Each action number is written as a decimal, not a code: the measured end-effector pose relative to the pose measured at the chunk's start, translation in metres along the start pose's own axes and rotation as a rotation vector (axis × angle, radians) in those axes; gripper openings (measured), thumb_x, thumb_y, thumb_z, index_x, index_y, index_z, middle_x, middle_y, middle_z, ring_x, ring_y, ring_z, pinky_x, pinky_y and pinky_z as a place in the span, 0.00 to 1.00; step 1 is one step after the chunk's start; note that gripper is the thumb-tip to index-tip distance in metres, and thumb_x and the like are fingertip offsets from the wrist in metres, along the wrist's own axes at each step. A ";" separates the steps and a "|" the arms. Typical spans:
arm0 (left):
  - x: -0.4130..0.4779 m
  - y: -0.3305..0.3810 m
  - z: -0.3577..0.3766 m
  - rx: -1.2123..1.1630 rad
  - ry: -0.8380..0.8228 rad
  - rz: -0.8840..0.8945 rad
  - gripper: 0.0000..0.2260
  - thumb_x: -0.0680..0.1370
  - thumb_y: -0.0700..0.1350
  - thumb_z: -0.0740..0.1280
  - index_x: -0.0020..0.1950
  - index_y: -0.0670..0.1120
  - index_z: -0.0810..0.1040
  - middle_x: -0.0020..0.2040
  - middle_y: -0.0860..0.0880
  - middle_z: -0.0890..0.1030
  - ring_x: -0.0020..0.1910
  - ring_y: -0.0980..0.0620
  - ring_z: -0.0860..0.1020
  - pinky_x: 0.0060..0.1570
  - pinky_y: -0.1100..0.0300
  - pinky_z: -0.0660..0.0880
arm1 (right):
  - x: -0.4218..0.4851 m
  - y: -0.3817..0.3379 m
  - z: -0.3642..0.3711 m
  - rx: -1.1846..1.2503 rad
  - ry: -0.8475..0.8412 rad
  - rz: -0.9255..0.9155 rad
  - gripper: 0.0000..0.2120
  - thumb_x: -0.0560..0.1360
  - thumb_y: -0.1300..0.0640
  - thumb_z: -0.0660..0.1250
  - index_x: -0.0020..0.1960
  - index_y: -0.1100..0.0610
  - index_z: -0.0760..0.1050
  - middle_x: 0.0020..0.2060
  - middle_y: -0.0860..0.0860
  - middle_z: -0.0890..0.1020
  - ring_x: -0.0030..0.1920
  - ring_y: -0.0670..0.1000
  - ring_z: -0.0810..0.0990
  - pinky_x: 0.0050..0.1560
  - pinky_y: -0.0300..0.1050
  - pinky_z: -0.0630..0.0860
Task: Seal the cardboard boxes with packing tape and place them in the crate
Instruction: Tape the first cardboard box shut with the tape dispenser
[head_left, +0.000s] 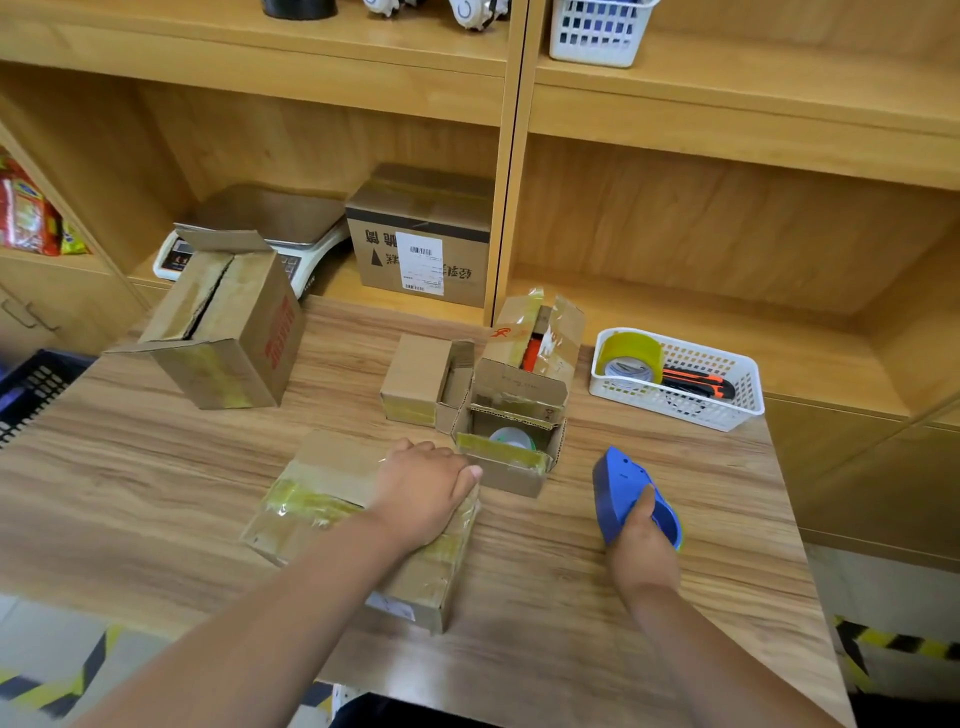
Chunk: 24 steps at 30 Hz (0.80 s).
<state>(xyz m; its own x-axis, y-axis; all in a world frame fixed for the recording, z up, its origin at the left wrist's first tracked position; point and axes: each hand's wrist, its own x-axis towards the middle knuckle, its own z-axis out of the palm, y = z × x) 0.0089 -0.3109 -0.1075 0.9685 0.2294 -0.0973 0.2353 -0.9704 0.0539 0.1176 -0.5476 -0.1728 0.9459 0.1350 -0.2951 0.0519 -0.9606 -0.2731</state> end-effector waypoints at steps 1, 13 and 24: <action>-0.001 0.000 0.000 -0.009 0.008 -0.001 0.20 0.83 0.55 0.45 0.54 0.52 0.75 0.53 0.52 0.79 0.54 0.49 0.73 0.52 0.55 0.61 | 0.000 0.003 -0.002 0.008 -0.010 0.014 0.39 0.74 0.66 0.58 0.77 0.60 0.38 0.49 0.55 0.80 0.47 0.58 0.79 0.38 0.45 0.70; -0.011 -0.002 -0.001 -0.258 0.148 0.019 0.33 0.74 0.61 0.33 0.48 0.53 0.76 0.44 0.53 0.80 0.47 0.51 0.76 0.48 0.58 0.60 | -0.025 -0.009 -0.036 0.926 0.341 0.327 0.14 0.71 0.66 0.63 0.55 0.58 0.72 0.43 0.54 0.77 0.44 0.58 0.74 0.44 0.47 0.68; -0.015 -0.034 -0.085 -1.405 -0.013 -0.093 0.13 0.70 0.61 0.64 0.53 0.64 0.77 0.54 0.60 0.81 0.54 0.62 0.78 0.59 0.59 0.72 | -0.090 -0.116 -0.055 1.393 0.505 -0.147 0.10 0.74 0.62 0.67 0.39 0.48 0.77 0.32 0.41 0.79 0.34 0.39 0.74 0.34 0.29 0.70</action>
<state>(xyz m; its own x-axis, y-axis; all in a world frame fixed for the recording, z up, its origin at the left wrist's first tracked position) -0.0070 -0.2752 -0.0232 0.9460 0.2793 -0.1643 0.1897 -0.0664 0.9796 0.0439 -0.4622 -0.0643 0.9830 -0.1686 0.0729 0.0893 0.0912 -0.9918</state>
